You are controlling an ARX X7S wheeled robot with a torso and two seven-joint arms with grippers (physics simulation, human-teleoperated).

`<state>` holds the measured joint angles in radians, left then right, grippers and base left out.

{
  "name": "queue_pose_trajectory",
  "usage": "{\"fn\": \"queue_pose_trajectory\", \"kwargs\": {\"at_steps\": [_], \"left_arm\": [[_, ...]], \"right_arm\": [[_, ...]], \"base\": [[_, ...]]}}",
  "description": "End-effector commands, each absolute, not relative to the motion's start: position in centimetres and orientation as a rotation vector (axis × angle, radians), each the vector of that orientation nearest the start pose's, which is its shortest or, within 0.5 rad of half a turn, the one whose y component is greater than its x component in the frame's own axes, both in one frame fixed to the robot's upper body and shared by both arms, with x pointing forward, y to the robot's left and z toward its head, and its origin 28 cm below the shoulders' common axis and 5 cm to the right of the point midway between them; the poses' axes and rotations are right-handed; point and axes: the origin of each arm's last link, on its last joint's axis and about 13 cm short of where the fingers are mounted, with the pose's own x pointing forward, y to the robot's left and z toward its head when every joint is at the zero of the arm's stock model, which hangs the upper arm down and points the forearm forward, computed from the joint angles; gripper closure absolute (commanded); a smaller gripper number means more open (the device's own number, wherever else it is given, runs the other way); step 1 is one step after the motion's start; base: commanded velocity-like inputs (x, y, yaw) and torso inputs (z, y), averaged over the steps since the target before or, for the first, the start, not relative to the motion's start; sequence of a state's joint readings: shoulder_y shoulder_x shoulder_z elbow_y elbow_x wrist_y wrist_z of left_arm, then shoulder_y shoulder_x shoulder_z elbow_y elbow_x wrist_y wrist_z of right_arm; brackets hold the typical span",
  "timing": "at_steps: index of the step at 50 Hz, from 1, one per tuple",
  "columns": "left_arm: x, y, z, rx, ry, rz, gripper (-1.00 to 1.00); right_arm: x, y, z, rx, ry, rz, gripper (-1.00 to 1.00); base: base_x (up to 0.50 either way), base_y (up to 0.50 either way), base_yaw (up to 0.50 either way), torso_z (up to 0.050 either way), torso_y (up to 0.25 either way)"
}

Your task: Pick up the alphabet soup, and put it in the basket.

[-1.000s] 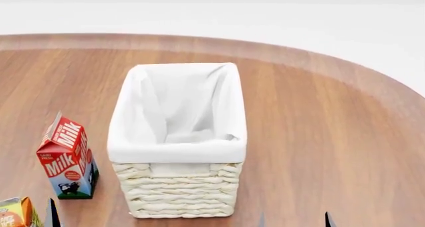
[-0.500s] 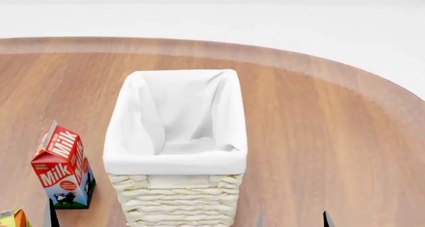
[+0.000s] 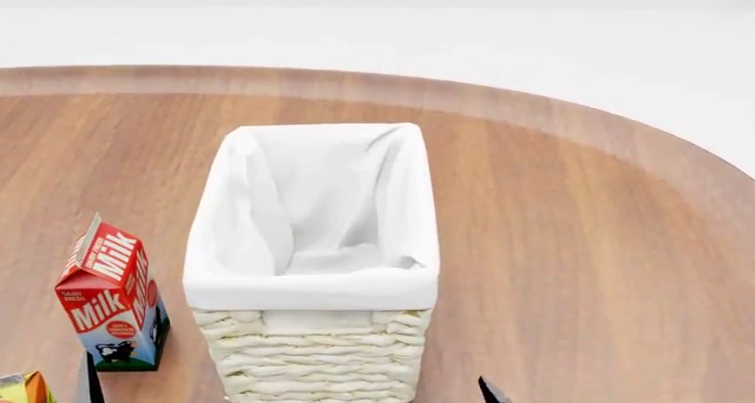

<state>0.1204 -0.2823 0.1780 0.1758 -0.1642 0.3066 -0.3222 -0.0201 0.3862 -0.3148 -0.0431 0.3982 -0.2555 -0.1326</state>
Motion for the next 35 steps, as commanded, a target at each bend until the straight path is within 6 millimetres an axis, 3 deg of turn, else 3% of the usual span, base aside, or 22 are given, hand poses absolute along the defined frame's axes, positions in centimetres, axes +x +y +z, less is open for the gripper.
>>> {"fn": "queue_pose_trajectory", "kwargs": {"at_steps": [1, 13, 35], "left_arm": [[18.3, 22.7, 4.5, 0.013, -0.317, 0.086, -1.00], [18.4, 22.7, 4.4, 0.012, -0.311, 0.086, -1.00], [18.3, 22.5, 4.4, 0.024, -0.312, 0.075, -1.00]], "right_arm": [[19.2, -12.7, 3.2, 0.080, -0.122, 0.720, -1.00], [17.8, -11.9, 3.3, 0.091, -0.103, 1.007, -1.00], [16.3, -11.4, 2.8, 0.008, -0.020, 1.261, -1.00]], "base": [[0.00, 0.00, 0.00, 0.000, 0.000], [0.00, 0.00, 0.00, 0.000, 0.000], [0.00, 0.00, 0.00, 0.000, 0.000]]}}
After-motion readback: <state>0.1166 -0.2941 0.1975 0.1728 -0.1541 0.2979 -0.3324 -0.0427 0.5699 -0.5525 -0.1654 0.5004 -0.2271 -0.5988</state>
